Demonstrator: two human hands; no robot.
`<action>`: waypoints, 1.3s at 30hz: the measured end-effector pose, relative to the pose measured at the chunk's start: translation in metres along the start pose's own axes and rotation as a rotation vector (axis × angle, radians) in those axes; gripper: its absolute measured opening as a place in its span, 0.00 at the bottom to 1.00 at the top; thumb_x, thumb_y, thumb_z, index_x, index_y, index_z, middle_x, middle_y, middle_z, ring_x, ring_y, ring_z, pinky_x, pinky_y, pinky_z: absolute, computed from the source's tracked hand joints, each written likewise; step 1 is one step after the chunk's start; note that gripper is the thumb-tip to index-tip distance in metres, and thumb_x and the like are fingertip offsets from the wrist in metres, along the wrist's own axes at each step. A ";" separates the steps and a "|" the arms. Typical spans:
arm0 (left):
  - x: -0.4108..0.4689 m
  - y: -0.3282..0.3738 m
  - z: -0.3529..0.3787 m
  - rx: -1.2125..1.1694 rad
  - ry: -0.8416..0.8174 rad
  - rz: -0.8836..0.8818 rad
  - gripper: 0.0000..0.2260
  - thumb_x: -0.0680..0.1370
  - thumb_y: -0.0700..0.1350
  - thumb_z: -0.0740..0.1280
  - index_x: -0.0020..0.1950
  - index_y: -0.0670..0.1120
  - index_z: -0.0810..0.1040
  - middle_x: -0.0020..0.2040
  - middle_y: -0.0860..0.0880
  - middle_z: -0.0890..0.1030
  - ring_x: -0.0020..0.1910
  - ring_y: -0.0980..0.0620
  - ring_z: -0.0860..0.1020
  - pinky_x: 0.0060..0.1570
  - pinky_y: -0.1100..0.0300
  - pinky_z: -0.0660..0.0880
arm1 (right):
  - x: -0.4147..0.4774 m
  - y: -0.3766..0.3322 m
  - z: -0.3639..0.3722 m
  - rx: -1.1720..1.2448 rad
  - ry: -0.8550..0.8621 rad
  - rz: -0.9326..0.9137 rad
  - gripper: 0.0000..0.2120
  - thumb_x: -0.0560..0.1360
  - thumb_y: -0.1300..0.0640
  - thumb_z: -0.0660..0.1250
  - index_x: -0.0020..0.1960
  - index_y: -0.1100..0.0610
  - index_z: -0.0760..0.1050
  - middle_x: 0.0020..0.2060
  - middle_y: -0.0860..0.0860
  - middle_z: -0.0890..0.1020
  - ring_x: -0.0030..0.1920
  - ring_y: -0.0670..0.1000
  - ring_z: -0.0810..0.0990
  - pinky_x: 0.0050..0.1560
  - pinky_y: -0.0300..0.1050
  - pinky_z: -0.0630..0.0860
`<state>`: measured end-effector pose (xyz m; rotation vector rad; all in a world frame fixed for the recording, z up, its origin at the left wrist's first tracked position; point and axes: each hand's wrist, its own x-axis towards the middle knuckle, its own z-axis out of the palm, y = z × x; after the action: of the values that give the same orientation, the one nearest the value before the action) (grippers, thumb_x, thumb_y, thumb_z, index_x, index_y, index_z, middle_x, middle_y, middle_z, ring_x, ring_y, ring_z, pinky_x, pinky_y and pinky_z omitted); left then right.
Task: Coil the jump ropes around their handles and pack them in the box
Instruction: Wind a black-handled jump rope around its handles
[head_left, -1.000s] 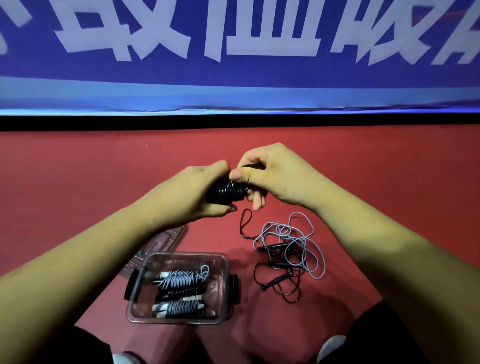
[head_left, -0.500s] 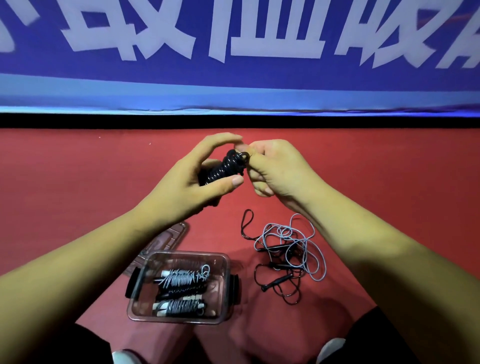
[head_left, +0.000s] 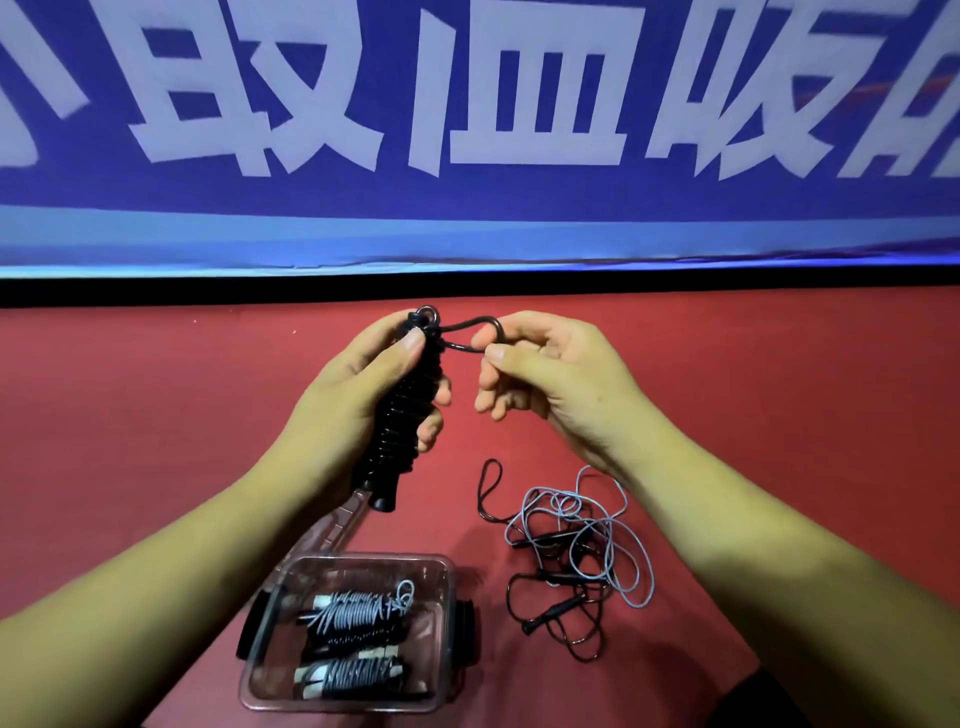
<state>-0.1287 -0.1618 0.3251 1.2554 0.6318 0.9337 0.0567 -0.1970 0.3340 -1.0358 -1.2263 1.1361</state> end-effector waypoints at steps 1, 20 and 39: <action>0.000 0.000 -0.001 -0.034 -0.004 -0.014 0.11 0.80 0.50 0.62 0.60 0.50 0.76 0.39 0.40 0.76 0.28 0.47 0.71 0.27 0.60 0.68 | -0.001 0.000 0.001 -0.013 -0.023 -0.016 0.06 0.78 0.70 0.61 0.51 0.64 0.77 0.34 0.58 0.77 0.32 0.55 0.81 0.32 0.42 0.77; -0.007 -0.004 0.000 0.143 -0.087 -0.056 0.13 0.80 0.51 0.66 0.63 0.53 0.75 0.40 0.41 0.79 0.30 0.46 0.73 0.31 0.58 0.65 | 0.013 0.003 0.014 0.115 0.133 -0.057 0.08 0.77 0.67 0.66 0.56 0.61 0.77 0.37 0.56 0.80 0.26 0.51 0.74 0.26 0.39 0.71; -0.008 -0.009 0.005 0.249 -0.131 -0.063 0.15 0.77 0.52 0.66 0.63 0.52 0.74 0.41 0.41 0.81 0.31 0.44 0.75 0.25 0.61 0.67 | 0.003 -0.022 -0.009 -0.450 -0.129 -0.056 0.03 0.76 0.66 0.69 0.47 0.66 0.78 0.33 0.60 0.83 0.32 0.53 0.83 0.40 0.41 0.78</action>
<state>-0.1261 -0.1716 0.3170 1.4963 0.6949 0.7292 0.0672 -0.1978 0.3557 -1.2649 -1.6515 0.9127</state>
